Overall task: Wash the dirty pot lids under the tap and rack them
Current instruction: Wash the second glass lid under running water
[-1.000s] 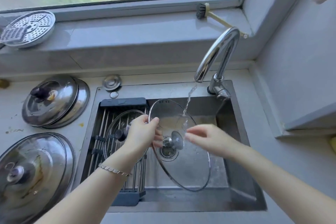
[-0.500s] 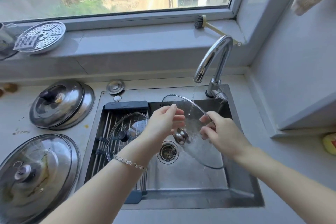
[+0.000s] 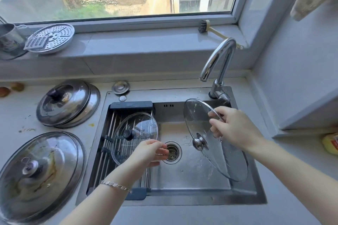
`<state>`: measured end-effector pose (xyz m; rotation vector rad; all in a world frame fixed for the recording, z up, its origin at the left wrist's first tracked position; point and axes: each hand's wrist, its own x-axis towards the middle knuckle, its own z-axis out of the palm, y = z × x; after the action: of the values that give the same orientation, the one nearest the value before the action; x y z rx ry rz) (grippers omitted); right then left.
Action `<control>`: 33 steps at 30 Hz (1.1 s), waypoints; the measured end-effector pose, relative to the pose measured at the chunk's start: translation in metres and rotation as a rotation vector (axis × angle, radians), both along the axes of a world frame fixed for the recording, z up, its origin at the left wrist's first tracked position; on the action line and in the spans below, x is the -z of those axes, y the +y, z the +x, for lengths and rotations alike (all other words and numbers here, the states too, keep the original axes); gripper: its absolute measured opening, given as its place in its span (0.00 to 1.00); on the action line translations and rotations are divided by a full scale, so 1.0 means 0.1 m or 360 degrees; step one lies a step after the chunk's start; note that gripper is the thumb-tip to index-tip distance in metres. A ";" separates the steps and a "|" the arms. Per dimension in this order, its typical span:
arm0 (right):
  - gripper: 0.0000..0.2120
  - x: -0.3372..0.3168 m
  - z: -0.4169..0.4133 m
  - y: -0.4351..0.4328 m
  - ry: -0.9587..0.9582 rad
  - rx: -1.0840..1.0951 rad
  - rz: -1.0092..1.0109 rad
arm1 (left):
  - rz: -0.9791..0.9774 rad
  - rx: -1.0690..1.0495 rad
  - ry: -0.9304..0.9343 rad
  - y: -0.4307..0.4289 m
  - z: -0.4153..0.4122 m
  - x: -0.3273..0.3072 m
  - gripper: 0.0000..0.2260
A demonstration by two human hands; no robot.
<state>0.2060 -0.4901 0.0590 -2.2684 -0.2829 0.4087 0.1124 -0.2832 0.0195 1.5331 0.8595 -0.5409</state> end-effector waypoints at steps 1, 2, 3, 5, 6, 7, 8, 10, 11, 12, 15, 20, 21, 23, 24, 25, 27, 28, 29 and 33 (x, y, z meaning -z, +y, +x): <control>0.05 -0.03 0.00 0.02 -0.0059 0.0001 0.0011 | 0.0002 -0.0007 0.0016 0.03 -0.05 0.03 0.07; 0.05 -0.04 -0.02 0.04 -0.0104 0.0002 0.0021 | 0.0003 -0.0019 0.0037 0.07 -0.10 0.06 0.07; 0.05 -0.05 -0.04 0.07 -0.0128 -0.0004 0.0017 | 0.0003 -0.0032 0.0057 0.11 -0.14 0.09 0.07; 0.05 -0.02 -0.09 0.15 -0.0107 -0.0041 -0.0019 | 0.0018 -0.0050 0.0091 0.21 -0.24 0.15 0.06; 0.05 0.01 -0.12 0.19 -0.0085 -0.0052 -0.0033 | 0.0037 -0.0062 0.0109 0.27 -0.29 0.18 0.06; 0.05 0.02 -0.14 0.24 -0.0075 -0.0054 -0.0038 | 0.0055 -0.0081 0.0131 0.33 -0.33 0.21 0.07; 0.05 0.02 -0.16 0.29 -0.0099 -0.0058 -0.0032 | 0.0060 -0.0109 0.0151 0.40 -0.37 0.22 0.07; 0.05 -0.03 -0.19 0.41 -0.0192 -0.0076 0.0015 | 0.0042 -0.0199 0.0159 0.54 -0.46 0.24 0.09; 0.04 -0.08 -0.20 0.48 -0.0212 -0.0060 0.0089 | 0.0039 -0.0245 0.0148 0.61 -0.50 0.24 0.10; 0.05 -0.14 -0.21 0.56 -0.0185 -0.0014 0.0212 | 0.0044 -0.0284 0.0131 0.68 -0.53 0.24 0.10; 0.08 -0.23 -0.19 0.79 0.0049 0.0195 0.0671 | 0.0065 -0.0413 0.0077 0.89 -0.63 0.24 0.09; 0.06 0.19 -0.27 1.21 0.0408 0.0380 0.0957 | 0.0072 -0.0534 0.0065 1.20 -0.82 0.28 0.08; 0.05 0.33 -0.31 1.30 0.0477 0.0420 0.0961 | 0.0072 -0.0539 0.0067 1.24 -0.85 0.29 0.08; 0.05 0.57 -0.40 1.48 0.0618 0.0499 0.0966 | 0.0075 -0.0533 0.0070 1.33 -0.92 0.31 0.09; 0.05 0.68 -0.44 1.56 0.0684 0.0541 0.0978 | 0.0067 -0.0538 0.0075 1.37 -0.95 0.32 0.09; 0.05 0.79 -0.48 1.64 0.0738 0.0579 0.0991 | 0.0054 -0.0549 0.0076 1.41 -0.98 0.32 0.09; 0.03 1.00 -0.56 1.76 0.0824 0.0644 0.0995 | 0.0036 -0.0562 0.0074 1.48 -1.03 0.35 0.08; 0.03 1.09 -0.59 1.80 0.0858 0.0678 0.0992 | 0.0029 -0.0568 0.0073 1.51 -1.05 0.36 0.08; 0.02 1.18 -0.63 1.84 0.0891 0.0720 0.0992 | 0.0023 -0.0573 0.0071 1.53 -1.06 0.37 0.07; 0.05 1.36 -0.68 1.92 0.0925 0.0844 0.0854 | 0.0017 -0.0544 0.0073 1.59 -1.09 0.42 0.08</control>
<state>0.1383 -0.2981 -0.0769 -1.5328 0.4509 0.5966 0.0034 -0.1237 -0.0223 1.3490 1.1334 -0.3222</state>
